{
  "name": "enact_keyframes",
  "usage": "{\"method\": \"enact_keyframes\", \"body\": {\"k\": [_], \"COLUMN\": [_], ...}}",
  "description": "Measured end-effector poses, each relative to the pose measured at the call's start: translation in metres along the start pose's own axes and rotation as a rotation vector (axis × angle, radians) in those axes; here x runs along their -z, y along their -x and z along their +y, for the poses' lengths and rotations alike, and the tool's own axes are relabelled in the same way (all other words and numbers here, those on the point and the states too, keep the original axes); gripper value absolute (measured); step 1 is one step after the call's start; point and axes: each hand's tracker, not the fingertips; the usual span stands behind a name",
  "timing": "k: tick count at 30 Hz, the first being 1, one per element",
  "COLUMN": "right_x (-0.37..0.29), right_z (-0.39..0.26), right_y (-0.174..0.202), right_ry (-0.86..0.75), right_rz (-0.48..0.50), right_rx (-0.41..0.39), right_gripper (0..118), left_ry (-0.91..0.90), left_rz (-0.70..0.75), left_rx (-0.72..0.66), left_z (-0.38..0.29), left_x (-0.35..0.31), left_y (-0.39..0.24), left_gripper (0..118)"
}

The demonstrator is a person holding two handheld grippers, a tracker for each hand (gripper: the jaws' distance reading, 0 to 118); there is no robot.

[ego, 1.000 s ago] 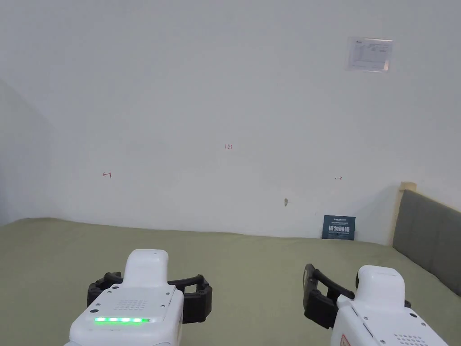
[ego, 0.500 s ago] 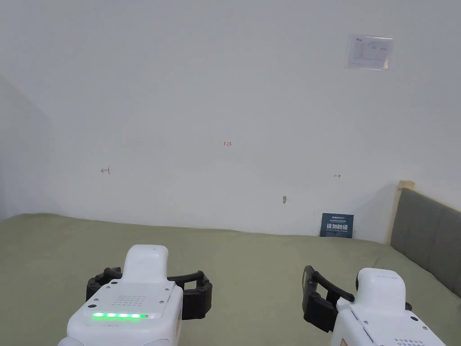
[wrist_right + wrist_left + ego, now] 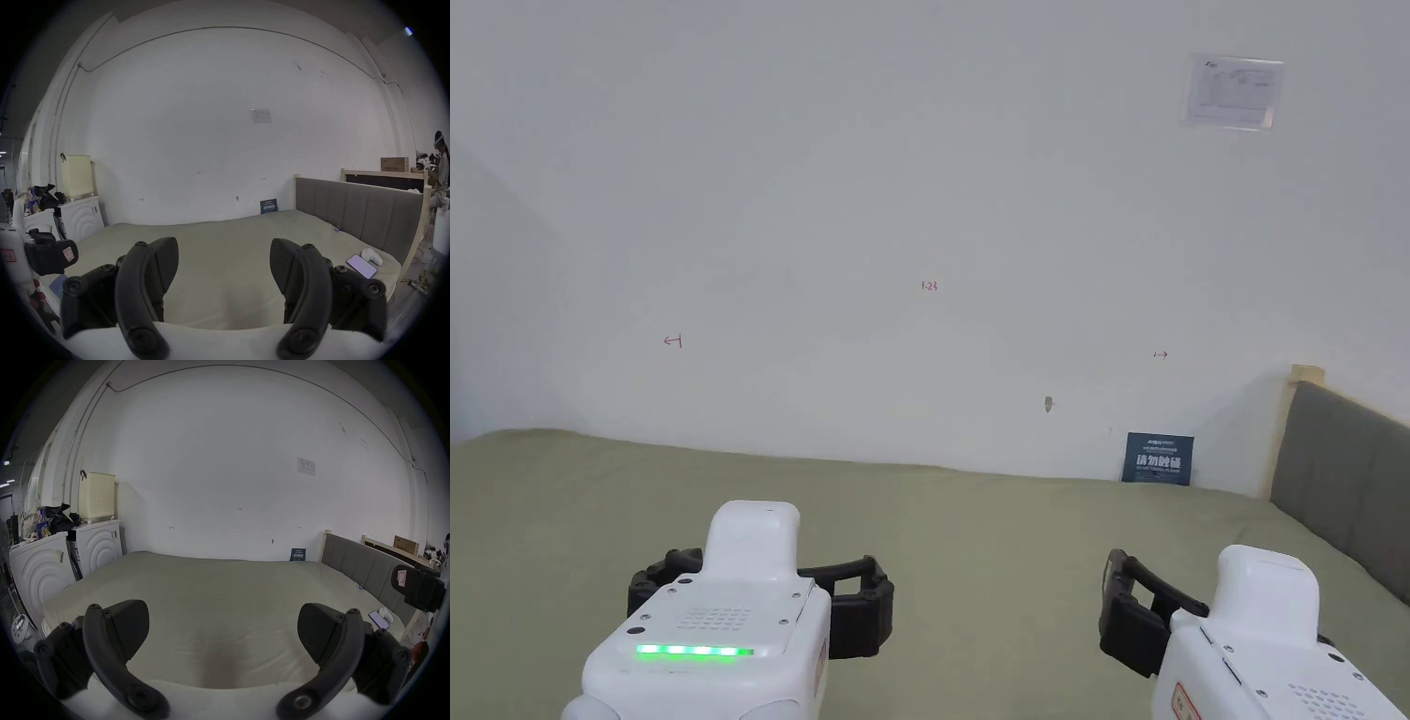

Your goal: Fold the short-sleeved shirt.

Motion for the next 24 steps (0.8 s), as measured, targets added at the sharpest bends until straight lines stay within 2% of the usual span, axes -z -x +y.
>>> {"method": "enact_keyframes", "body": {"k": [3, 6, 24], "right_x": [0.007, 0.012, 0.022], "right_z": [0.0, 0.0, 0.008], "right_y": [0.001, 0.002, 0.006], "right_ry": [0.046, 0.064, 0.134], "right_rz": [-0.044, -0.047, -0.011], "right_rx": [-0.026, -0.035, 0.029], "right_gripper": [81, 81, 81], "left_ry": [0.008, 0.013, 0.044], "left_rz": [0.003, 0.004, 0.004], "left_rx": [0.007, 0.005, -0.006], "left_z": [0.0, 0.0, -0.007], "left_x": [0.002, 0.003, 0.02], "left_y": [-0.001, -0.001, -0.002], "left_gripper": [118, 118, 118]}}
